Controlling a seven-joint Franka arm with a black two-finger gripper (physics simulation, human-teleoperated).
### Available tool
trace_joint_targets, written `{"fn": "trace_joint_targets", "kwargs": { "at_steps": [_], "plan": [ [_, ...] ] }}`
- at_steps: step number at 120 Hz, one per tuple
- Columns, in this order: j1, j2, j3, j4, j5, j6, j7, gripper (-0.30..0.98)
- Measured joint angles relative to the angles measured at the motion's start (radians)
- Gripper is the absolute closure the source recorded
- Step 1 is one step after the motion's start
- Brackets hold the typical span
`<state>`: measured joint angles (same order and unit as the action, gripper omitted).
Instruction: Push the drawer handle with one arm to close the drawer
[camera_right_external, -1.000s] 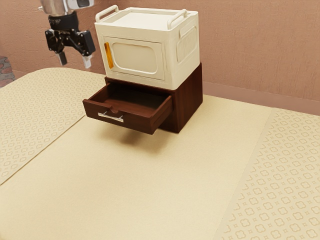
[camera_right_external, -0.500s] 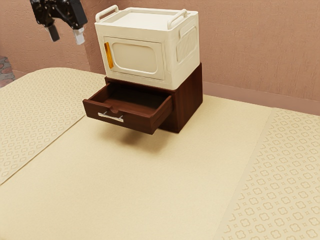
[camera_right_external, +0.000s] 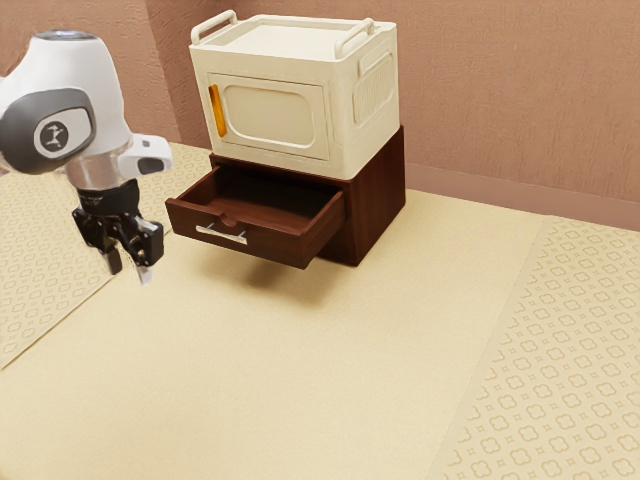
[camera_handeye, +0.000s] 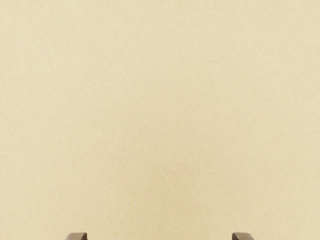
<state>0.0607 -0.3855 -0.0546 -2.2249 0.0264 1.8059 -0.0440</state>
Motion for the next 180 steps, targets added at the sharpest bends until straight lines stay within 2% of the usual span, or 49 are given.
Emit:
{"fn": "trace_joint_targets", "kwargs": {
  "at_steps": [27, 55, 86, 102, 131, 180],
  "plan": [
    [0.009, 0.045, -0.001, 0.023, 0.043, 0.176, 0.015, 0.63],
    [0.016, 0.077, 0.001, 0.025, 0.054, 0.289, 0.030, 0.74],
    [0.016, 0.248, 0.004, 0.055, 0.063, 0.381, 0.015, 0.78],
    [0.014, 0.287, 0.005, 0.059, 0.088, 0.426, -0.002, 0.78],
    [0.014, 0.468, 0.001, 0.205, 0.106, 0.459, -0.034, 0.78],
    [0.014, 0.613, 0.004, 0.341, 0.127, 0.452, -0.072, 0.79]
  ]
}}
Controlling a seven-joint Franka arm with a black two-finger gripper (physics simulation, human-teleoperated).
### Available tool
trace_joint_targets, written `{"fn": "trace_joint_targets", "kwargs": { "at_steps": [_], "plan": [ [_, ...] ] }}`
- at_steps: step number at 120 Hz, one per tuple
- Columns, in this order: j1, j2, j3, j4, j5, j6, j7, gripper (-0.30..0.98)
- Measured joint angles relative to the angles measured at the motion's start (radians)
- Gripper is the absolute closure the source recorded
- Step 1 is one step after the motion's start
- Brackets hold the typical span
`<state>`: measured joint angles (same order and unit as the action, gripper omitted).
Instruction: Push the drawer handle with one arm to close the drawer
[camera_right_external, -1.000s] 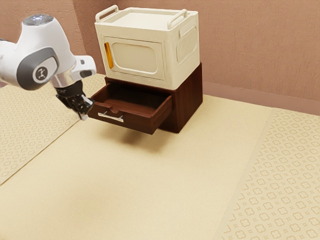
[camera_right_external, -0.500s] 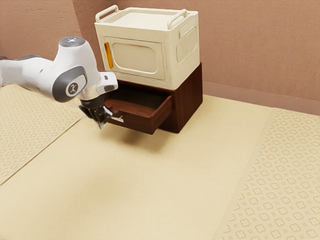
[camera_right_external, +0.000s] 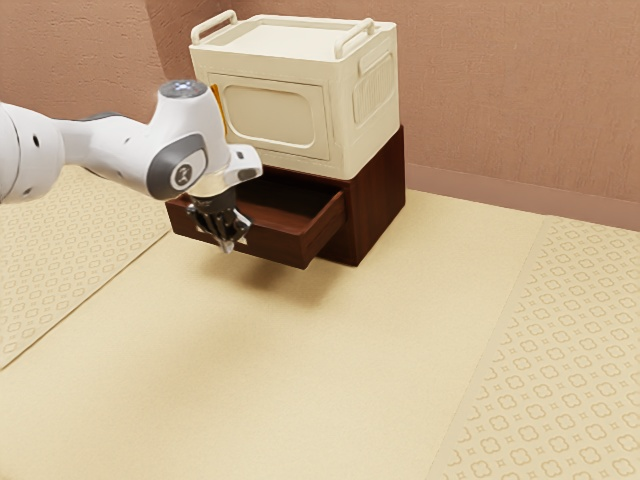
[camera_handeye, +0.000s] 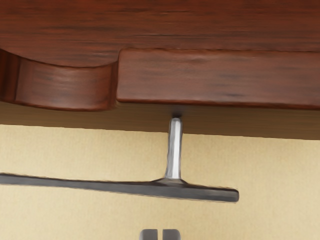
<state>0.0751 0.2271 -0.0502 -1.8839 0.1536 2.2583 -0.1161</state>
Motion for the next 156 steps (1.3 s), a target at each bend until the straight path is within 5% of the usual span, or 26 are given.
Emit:
{"fn": "trace_joint_targets", "kwargs": {
  "at_steps": [156],
  "plan": [
    [0.027, 0.323, 0.034, 0.429, 0.013, -0.015, -0.019, 0.79]
  ]
}}
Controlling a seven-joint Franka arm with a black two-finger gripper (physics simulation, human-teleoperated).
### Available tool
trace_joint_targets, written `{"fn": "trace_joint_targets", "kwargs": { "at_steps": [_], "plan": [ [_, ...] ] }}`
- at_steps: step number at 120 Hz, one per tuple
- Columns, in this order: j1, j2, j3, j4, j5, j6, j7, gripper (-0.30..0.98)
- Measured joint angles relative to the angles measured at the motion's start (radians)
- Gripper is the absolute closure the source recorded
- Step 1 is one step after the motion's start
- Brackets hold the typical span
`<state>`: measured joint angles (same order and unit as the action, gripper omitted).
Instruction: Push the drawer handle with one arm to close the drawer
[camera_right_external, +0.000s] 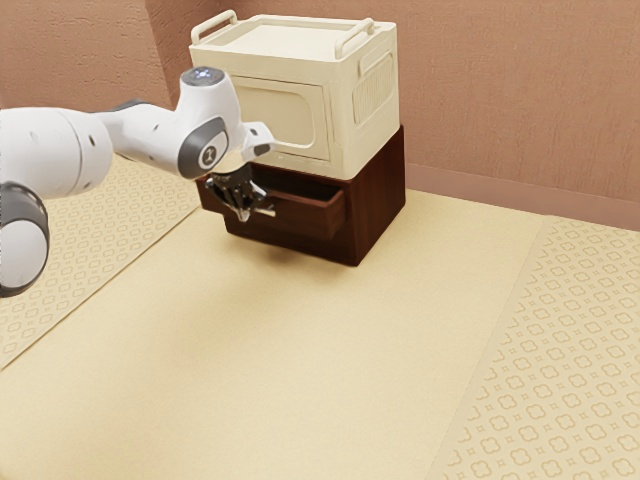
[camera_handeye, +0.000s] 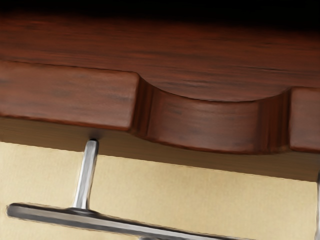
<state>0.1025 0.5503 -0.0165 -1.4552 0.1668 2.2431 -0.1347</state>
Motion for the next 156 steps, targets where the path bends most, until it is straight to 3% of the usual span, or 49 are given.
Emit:
{"fn": "trace_joint_targets", "kwargs": {
  "at_steps": [88, 156],
  "plan": [
    [-0.006, 0.122, 0.003, 0.197, -0.081, 0.000, 0.008, 0.79],
    [-0.007, 0.171, 0.002, 0.273, -0.092, 0.008, 0.015, 0.79]
  ]
}}
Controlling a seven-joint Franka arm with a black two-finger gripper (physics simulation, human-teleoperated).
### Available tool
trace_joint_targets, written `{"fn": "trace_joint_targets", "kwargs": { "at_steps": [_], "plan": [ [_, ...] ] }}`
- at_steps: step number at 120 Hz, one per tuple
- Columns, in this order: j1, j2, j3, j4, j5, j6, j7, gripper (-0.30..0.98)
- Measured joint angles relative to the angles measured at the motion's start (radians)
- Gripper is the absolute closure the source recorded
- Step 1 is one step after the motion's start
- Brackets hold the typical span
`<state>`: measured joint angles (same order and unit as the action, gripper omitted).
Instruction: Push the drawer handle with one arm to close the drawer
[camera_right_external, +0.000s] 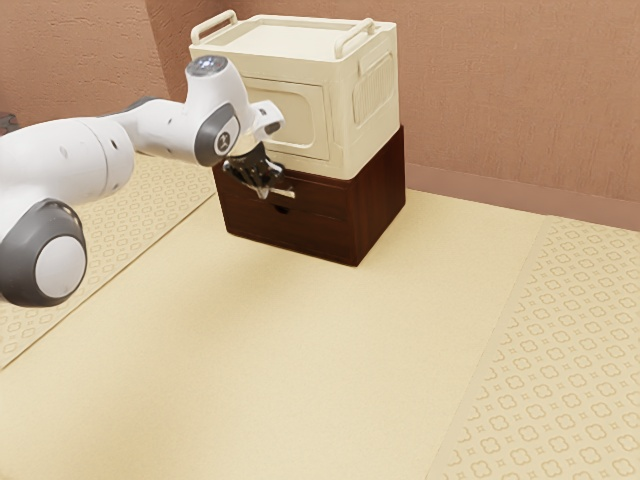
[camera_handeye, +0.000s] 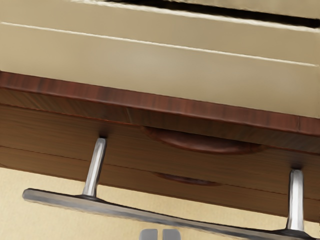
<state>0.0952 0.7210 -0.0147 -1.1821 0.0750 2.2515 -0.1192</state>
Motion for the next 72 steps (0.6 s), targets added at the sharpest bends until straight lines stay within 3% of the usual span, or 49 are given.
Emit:
{"fn": "trace_joint_targets", "kwargs": {
  "at_steps": [18, 32, 41, 48, 72],
  "plan": [
    [0.002, -0.051, -0.023, -0.047, -0.026, -0.031, 0.002, 0.79],
    [0.007, -0.402, -0.059, -0.441, -0.070, -0.107, -0.005, 0.77],
    [0.011, -0.682, -0.083, -0.706, -0.090, -0.151, -0.010, 0.61],
    [0.063, -0.820, -0.149, -0.794, -0.098, -0.207, -0.013, 0.47],
    [0.095, -0.891, -0.233, -0.832, -0.116, -0.372, -0.021, 0.19]
  ]
}}
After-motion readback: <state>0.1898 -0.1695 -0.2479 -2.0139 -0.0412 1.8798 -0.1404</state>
